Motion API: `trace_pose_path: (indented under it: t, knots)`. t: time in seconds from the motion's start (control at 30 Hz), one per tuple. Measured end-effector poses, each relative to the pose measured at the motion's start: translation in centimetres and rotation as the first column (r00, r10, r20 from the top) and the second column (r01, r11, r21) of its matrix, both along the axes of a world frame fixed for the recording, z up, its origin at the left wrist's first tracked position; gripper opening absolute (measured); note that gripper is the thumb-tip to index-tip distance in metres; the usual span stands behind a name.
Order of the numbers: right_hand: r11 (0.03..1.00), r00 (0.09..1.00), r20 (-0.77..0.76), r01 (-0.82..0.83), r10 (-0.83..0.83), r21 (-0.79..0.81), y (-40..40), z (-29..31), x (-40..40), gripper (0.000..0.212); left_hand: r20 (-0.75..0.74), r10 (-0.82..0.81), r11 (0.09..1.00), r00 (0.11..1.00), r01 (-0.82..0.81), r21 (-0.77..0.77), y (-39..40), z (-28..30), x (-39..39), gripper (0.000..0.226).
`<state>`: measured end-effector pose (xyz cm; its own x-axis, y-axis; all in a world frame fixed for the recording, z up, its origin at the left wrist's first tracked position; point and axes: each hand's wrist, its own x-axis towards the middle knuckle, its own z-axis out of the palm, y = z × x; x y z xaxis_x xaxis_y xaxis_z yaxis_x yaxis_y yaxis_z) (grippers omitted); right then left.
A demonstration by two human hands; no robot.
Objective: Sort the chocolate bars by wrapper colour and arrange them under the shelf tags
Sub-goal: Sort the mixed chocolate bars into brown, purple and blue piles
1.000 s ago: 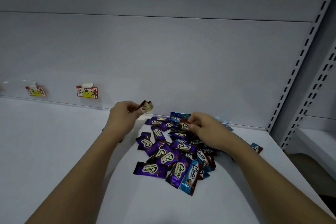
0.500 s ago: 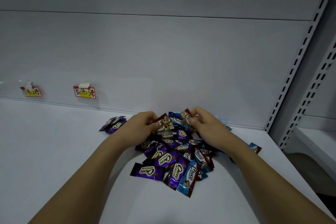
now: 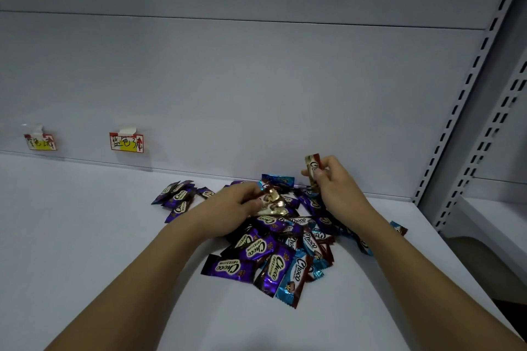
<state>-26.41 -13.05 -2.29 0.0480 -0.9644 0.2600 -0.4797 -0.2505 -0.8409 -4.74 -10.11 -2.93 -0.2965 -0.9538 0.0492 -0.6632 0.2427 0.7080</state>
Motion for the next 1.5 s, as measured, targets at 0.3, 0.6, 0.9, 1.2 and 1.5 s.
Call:
trace_pose_path:
  t: [0.3,0.6,0.9,1.2,1.5]
  knots:
    - [0.998,0.967,-0.244,-0.066,0.067,0.010,-0.4,-0.7,1.0,0.015,-0.083,0.175,0.952,0.981,-0.190,-0.241,-0.8,0.3,1.3,0.011]
    - [0.995,0.934,-0.342,-0.093,0.103,0.046,-1.0,-0.8,0.3,0.016,0.171,0.323,0.931,0.931,-0.281,-0.232,-2.1,-0.4,3.8,0.010]
    - [0.956,0.897,-0.333,-0.258,0.290,0.137,-0.3,-0.9,2.8,0.013,-0.143,0.170,0.972,0.975,-0.190,-0.137,-1.4,-0.3,2.6,0.014]
    - [0.996,0.996,0.084,0.032,-0.038,0.081,-0.2,3.3,-2.5,0.016,-0.280,0.033,0.987,0.960,-0.074,-0.139,0.0,1.3,1.0,0.013]
    - [0.923,0.975,-0.030,-0.197,0.219,0.330,1.9,2.1,-4.2,0.015,-0.092,-0.178,0.984,0.980,0.179,0.000,0.8,0.1,-1.6,0.017]
